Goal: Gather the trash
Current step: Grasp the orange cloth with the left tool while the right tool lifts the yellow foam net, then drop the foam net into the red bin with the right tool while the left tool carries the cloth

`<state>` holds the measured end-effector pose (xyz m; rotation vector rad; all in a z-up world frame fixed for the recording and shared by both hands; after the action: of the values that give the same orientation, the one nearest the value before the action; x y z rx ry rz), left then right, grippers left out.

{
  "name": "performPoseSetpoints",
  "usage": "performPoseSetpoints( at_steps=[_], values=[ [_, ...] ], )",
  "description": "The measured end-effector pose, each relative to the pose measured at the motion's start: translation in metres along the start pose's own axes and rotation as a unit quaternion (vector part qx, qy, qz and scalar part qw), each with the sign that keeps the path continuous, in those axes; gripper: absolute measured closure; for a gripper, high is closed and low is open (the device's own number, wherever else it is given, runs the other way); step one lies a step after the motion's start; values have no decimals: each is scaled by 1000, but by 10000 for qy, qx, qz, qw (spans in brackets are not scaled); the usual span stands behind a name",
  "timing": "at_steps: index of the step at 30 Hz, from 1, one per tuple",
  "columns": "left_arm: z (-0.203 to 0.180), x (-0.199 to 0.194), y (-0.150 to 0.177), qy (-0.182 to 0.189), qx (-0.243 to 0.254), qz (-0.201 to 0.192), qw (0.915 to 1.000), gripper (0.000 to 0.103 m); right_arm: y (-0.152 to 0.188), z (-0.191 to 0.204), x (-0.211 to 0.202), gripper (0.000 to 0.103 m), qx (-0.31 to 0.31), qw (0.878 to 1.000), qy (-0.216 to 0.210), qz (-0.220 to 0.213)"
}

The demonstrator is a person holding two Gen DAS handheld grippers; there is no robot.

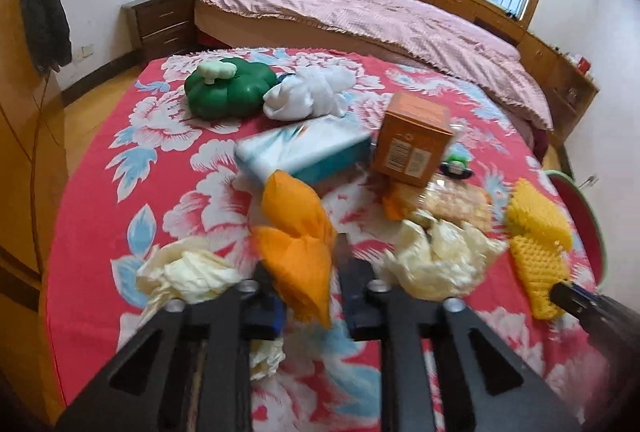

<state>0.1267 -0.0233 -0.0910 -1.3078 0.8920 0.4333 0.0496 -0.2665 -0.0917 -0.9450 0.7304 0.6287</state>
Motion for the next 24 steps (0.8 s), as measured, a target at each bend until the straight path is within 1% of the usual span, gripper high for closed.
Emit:
performPoseSetpoints(
  at_steps=[3,8,13,18,24],
  values=[
    [-2,-14,2,111,-21,-101,9999,85,4,3,-7,84,-9,9999,-116,5],
    [-15,-44,1,188,159,-390,9989,85,11,9,-25,84,-105,9995,-285,-71],
    [-28,-69,0,302,274,-629,9972,85,17,15,-49,84,-152,9980,-587,-150],
    [-37,-91,3,346,330,-838,9953,85,23,20,-79,84,-286,9957,-773,-415],
    [-48,-115,3,462,435,-1061,9923,85,19,26,-113,84,-425,9923,-844,-806]
  ],
)
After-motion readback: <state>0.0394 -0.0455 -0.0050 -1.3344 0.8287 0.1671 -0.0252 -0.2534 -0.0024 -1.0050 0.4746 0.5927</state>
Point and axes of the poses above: each gripper's, at about its wrist camera, not at the fingertips, and x roughly the way its jaws point, z to its left, y to its underside, the point moved 2 cm from there along x, roughly the way its jaws point, and after that the axes turned 15 degrees about x, right-handed, at the moved point
